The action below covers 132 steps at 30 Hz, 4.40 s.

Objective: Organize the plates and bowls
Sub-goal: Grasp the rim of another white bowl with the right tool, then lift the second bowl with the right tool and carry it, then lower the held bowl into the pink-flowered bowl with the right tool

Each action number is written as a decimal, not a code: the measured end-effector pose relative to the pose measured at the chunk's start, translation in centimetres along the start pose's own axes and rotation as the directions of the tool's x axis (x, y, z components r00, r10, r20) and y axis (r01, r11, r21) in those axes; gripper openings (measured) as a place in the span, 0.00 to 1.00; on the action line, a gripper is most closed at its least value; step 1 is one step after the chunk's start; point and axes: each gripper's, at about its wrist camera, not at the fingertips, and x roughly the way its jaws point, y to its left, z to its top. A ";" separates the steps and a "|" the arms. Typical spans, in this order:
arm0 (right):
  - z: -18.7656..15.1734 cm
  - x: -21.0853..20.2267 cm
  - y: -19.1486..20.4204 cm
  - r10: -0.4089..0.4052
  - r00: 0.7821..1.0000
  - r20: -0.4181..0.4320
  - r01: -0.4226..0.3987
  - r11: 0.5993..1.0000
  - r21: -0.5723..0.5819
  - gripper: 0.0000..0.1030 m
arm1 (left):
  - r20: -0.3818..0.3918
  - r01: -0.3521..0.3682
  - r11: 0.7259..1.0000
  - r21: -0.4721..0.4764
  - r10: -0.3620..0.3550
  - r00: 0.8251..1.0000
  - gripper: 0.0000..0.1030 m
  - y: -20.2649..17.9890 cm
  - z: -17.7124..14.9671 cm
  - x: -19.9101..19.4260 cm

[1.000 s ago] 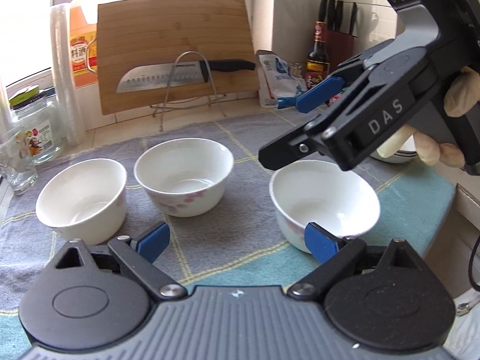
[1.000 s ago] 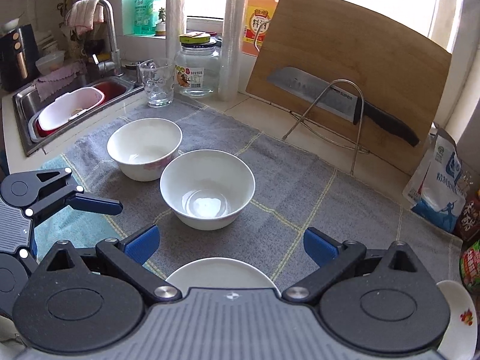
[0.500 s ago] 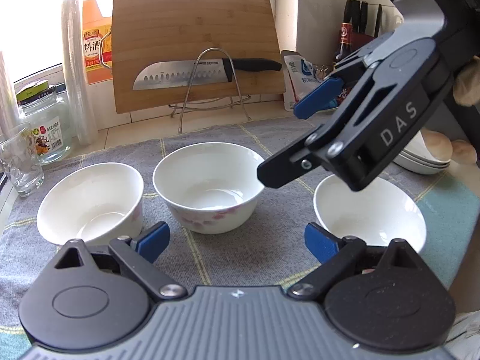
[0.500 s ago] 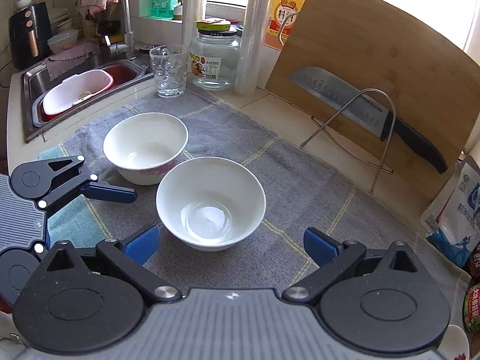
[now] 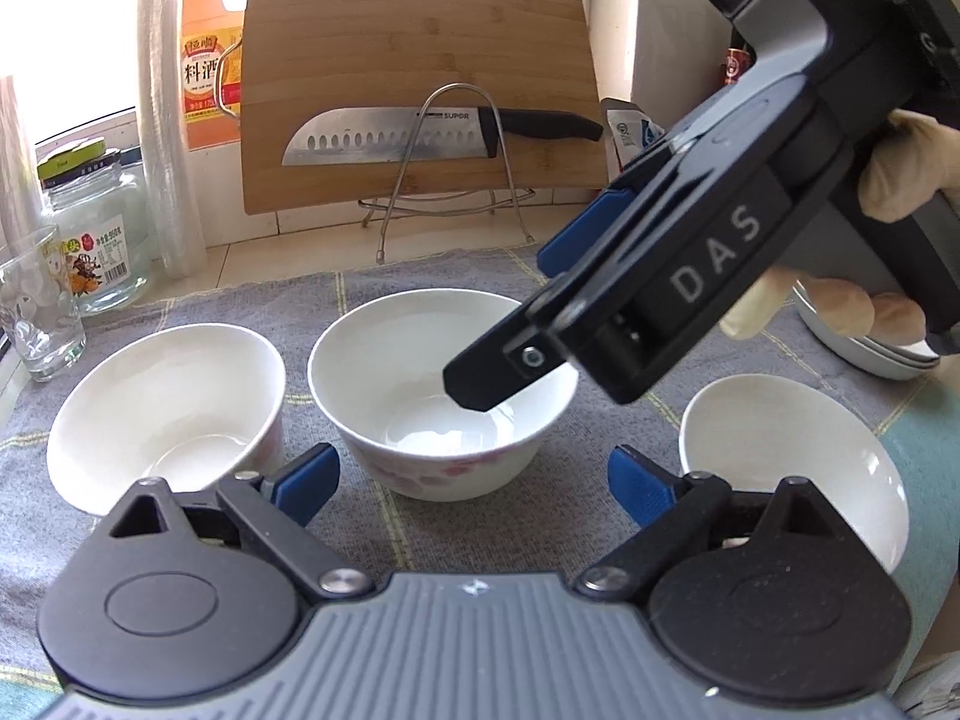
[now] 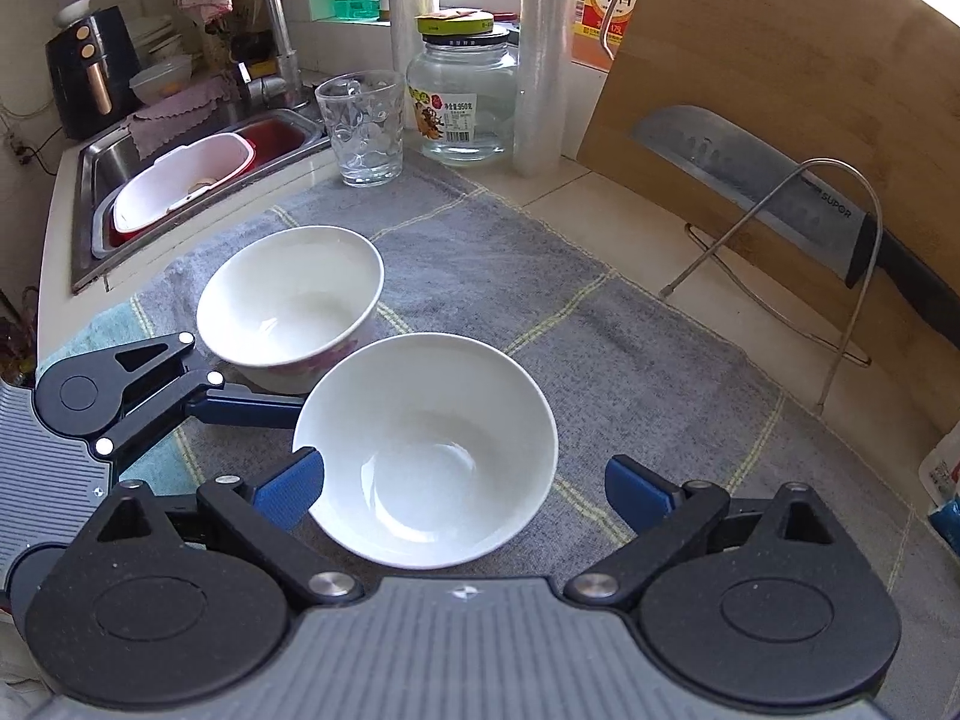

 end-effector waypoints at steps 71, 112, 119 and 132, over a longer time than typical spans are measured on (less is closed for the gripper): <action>-0.6 -4.7 -0.4 0.142 0.988 0.052 -0.148 0.978 0.146 0.72 | 0.077 -0.028 0.998 0.055 0.023 0.997 0.83 -2.3 1.4 -5.7; -9.9 -9.3 -0.7 0.038 0.999 0.024 -0.043 0.948 0.316 0.72 | -0.034 0.188 0.974 0.126 -0.185 0.982 0.84 -8.0 -0.4 -5.0; -10.2 -8.8 -0.7 0.042 0.999 0.011 -0.043 0.945 0.324 0.72 | -0.052 0.194 0.973 0.127 -0.189 0.981 0.83 -8.0 -0.6 -4.7; -10.1 -8.7 -0.8 0.048 0.999 0.006 -0.048 0.946 0.320 0.74 | -0.061 0.198 0.972 0.126 -0.191 0.980 0.86 -8.0 -0.6 -4.5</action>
